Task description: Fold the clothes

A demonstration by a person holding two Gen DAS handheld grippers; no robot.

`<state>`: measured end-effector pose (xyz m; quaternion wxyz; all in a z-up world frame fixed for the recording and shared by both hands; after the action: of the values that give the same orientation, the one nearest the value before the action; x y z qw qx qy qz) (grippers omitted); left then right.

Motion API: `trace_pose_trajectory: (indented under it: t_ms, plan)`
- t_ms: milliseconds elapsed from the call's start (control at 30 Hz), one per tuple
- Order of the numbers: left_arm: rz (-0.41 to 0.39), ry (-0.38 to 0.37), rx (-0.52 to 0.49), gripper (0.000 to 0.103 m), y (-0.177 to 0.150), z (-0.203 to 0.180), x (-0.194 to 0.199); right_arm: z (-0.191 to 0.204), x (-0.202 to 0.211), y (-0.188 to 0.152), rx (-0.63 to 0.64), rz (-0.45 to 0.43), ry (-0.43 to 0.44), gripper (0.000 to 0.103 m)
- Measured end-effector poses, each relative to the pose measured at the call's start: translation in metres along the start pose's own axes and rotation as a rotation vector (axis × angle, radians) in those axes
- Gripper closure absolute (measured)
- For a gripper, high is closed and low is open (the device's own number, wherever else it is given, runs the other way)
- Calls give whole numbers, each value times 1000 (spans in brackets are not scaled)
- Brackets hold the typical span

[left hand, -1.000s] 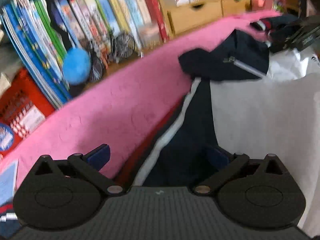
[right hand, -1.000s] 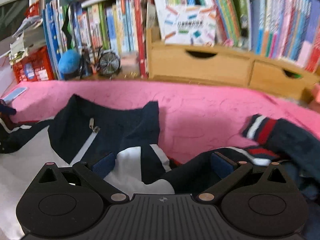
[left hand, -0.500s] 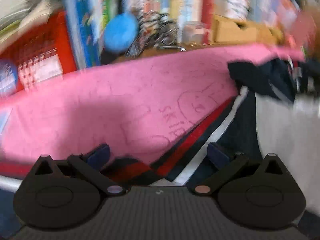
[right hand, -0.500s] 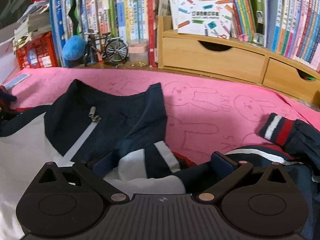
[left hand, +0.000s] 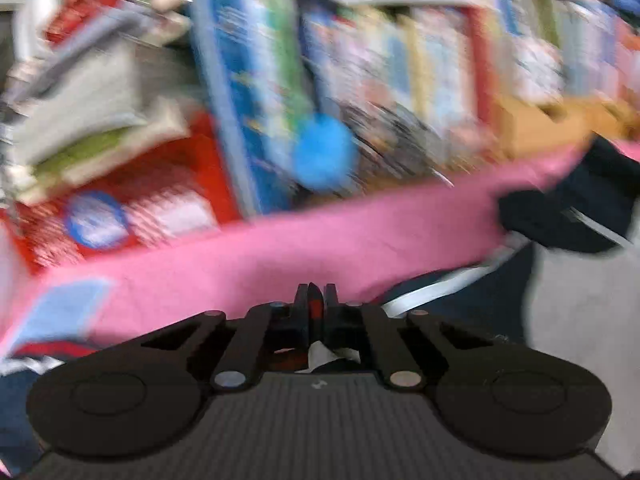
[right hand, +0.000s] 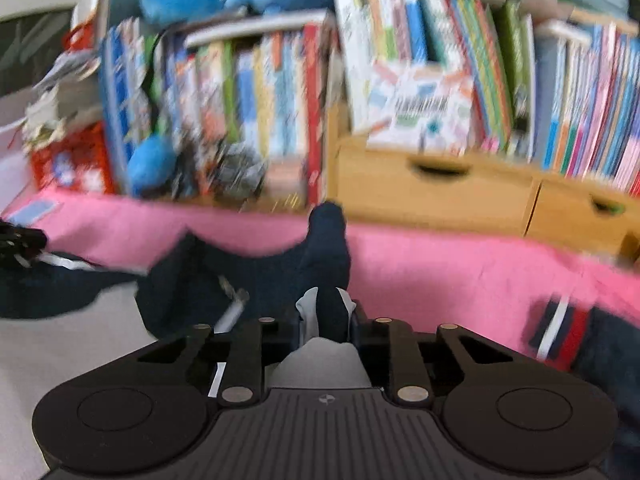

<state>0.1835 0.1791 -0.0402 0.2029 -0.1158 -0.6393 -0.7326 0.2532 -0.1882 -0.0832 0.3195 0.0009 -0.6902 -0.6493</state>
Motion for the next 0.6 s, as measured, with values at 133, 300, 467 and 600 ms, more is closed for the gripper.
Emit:
trace_pose_trajectory:
  t_ms: [133, 300, 467, 600]
  plan:
    - [-41, 79, 127, 95, 25, 28, -10, 0, -37, 15, -47, -13, -16, 60]
    - [-42, 163, -52, 86, 13, 16, -7, 4, -46, 5, -79, 53, -1, 35]
    - [-18, 276, 25, 84, 4, 35, -4, 15, 17, 7, -23, -40, 132, 50]
    - [-51, 123, 34, 84, 3, -3, 36, 67, 14, -15, 116, 114, 267, 75]
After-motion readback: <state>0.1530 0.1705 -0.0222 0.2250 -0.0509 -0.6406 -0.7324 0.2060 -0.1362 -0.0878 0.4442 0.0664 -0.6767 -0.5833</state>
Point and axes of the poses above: each gripper's, at about its wrist camera, not at the fingertips, and x roughly against the way its jaws point, z to its left, y to its top, the point moved 4 cm from there along -x, roughly the way its jaws point, and after that the axes turned 5 degrees about -z, right-handed, at the moved point
